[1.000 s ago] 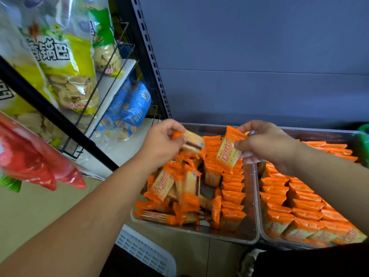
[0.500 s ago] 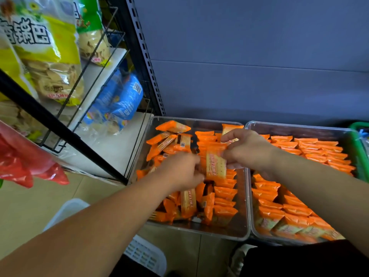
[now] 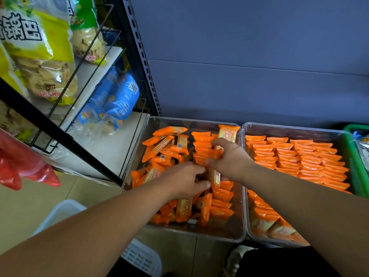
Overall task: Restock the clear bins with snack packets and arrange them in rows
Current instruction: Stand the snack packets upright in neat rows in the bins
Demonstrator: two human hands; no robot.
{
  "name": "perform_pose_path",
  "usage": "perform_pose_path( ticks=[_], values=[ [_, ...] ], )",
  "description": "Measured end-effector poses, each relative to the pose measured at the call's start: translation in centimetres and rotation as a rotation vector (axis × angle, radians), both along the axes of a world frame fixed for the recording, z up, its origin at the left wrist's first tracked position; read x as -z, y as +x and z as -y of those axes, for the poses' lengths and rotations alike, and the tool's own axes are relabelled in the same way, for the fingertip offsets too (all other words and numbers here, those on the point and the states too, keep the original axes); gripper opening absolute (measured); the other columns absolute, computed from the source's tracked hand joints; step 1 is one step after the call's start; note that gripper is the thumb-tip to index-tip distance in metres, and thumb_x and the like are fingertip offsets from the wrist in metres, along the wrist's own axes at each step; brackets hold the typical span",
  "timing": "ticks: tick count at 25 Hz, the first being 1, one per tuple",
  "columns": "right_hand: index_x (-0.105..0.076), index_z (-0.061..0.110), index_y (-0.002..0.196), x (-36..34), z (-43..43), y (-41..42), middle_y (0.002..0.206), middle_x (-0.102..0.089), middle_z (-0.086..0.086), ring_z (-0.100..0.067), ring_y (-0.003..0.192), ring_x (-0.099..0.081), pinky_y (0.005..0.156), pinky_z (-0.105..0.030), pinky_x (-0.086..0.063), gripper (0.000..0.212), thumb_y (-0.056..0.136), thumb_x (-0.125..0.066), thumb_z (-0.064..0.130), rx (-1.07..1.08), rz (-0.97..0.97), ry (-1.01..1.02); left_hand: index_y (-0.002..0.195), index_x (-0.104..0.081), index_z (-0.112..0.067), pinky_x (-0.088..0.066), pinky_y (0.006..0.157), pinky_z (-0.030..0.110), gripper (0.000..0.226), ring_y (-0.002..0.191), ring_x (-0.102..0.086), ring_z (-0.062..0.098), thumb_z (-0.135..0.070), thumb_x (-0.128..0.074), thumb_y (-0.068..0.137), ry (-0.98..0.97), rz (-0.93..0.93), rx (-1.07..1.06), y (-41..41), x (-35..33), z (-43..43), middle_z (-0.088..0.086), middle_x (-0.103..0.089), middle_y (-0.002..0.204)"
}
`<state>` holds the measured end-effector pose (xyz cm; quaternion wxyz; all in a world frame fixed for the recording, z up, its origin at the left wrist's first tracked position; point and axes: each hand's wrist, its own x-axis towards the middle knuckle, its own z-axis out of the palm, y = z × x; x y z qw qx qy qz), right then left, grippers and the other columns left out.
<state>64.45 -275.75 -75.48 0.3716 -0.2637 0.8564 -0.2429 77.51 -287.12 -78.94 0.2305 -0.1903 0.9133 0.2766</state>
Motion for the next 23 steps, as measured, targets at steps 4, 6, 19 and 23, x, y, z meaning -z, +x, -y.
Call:
perform_pose_path(
  ticks=[4,6,19,23],
  values=[
    [-0.054,0.032,0.125,-0.7,0.8,-0.7,0.103,-0.064,-0.006,-0.021,0.067,-0.074,0.049,-0.025,-0.057,0.043,0.092,-0.073,0.012,0.081,0.084,-0.076,0.137,-0.057,-0.041,-0.050,0.101,0.045,0.047,0.131,-0.048,0.027,-0.063,-0.056,0.096,-0.155,0.167,0.194,0.4,0.1,0.2,0.000,-0.036,0.149],
    [-0.057,0.029,0.124,-1.1,0.8,-1.0,0.104,-0.064,-0.005,-0.023,0.076,-0.075,0.056,-0.030,-0.063,0.045,0.089,-0.076,0.008,0.142,0.147,-0.159,0.120,-0.063,-0.035,-0.053,0.088,0.040,0.034,0.115,-0.054,0.024,-0.057,-0.065,0.094,-0.173,0.141,0.209,0.3,-0.1,0.2,-0.002,-0.043,0.136],
    [-0.063,0.034,0.117,2.9,1.0,-0.1,0.118,-0.058,0.006,-0.020,0.104,-0.063,0.080,-0.037,-0.059,0.030,0.091,-0.077,0.033,-0.268,-0.300,0.042,0.102,-0.080,-0.030,-0.048,0.071,0.019,0.022,0.083,-0.061,0.003,-0.025,-0.087,0.082,0.032,-0.014,-0.129,2.2,-2.0,3.9,-0.021,-0.063,0.087],
    [-0.059,0.034,0.128,4.2,1.9,0.3,0.127,-0.059,0.004,-0.022,0.116,-0.058,0.088,-0.042,-0.058,0.039,0.093,-0.075,0.032,-0.430,-0.496,0.168,0.089,-0.079,-0.025,-0.055,0.066,0.025,0.005,0.070,-0.068,0.008,-0.029,-0.081,0.090,0.120,-0.207,-0.304,3.0,-4.0,5.3,-0.011,-0.072,0.072]
  ],
)
